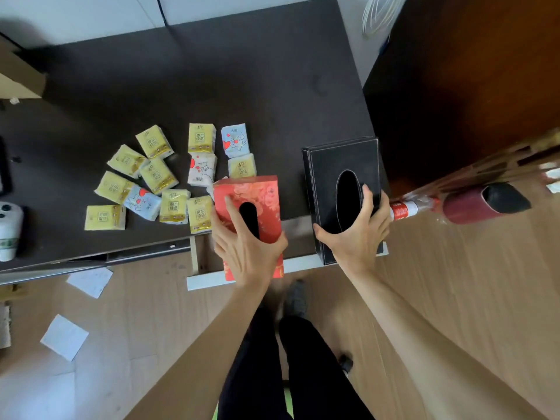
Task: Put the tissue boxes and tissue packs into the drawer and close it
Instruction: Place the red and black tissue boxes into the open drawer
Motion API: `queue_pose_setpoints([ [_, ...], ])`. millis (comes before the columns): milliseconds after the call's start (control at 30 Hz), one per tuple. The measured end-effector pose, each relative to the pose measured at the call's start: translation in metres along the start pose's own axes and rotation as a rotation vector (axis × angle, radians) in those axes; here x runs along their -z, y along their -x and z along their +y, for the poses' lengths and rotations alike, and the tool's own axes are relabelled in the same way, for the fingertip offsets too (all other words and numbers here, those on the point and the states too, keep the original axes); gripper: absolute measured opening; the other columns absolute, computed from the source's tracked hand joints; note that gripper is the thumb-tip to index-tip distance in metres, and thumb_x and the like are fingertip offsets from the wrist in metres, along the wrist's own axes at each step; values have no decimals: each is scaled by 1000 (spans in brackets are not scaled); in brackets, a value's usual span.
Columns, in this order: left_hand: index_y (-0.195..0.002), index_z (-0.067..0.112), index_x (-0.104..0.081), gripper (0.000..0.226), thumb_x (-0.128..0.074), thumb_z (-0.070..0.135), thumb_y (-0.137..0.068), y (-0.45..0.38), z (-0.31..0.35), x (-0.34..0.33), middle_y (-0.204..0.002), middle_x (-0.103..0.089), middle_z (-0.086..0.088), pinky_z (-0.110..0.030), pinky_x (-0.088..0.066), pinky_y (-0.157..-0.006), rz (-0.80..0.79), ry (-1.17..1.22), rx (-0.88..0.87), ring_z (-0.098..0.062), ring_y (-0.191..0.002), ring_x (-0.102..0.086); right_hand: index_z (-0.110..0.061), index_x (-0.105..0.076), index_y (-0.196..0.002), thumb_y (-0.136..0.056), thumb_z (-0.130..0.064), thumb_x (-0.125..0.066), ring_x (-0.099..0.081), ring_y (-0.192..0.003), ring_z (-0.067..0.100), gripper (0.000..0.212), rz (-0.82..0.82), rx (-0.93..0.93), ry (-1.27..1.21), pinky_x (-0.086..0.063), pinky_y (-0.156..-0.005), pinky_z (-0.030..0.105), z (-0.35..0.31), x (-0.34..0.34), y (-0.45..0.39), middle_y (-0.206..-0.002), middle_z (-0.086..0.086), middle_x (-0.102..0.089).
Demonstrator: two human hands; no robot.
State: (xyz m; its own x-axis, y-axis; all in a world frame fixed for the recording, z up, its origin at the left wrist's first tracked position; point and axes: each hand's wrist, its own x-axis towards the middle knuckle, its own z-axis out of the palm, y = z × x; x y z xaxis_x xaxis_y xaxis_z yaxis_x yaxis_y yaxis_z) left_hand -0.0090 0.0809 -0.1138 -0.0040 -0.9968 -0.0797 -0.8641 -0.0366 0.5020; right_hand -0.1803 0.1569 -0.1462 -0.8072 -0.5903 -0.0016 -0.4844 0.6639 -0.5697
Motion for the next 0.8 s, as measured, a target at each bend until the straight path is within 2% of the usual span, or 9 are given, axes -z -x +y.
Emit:
queue_pose_setpoints([
  [167, -157, 24, -1, 128, -75, 59, -58, 6, -1, -7, -157, -13, -25, -57, -29, -106, -16, -33, 20, -44, -139, -23, -28, -29, -156, -53, -81, -73, -29, -141, 36, 124, 14, 1, 74, -34, -107, 58, 2, -9, 5, -159, 17, -27],
  [533, -155, 28, 5, 136, -84, 55, -56, 55, -23, 1, -155, -14, -22, -58, -29, -106, -145, -40, 96, -42, -137, -23, -25, -30, -156, -53, -79, -67, -32, -141, 42, 122, -98, -71, 136, -33, -110, 61, 22, 15, 55, -159, 21, -28],
  [800, -155, 30, 7, 134, -82, 55, -58, 89, -39, 6, -156, -7, -18, -57, -25, -109, -261, -48, 66, -37, -137, -18, -27, -26, -157, -51, -69, -82, -32, -142, 44, 127, -108, -97, 191, -33, -112, 62, 50, 27, 98, -159, 19, -23],
])
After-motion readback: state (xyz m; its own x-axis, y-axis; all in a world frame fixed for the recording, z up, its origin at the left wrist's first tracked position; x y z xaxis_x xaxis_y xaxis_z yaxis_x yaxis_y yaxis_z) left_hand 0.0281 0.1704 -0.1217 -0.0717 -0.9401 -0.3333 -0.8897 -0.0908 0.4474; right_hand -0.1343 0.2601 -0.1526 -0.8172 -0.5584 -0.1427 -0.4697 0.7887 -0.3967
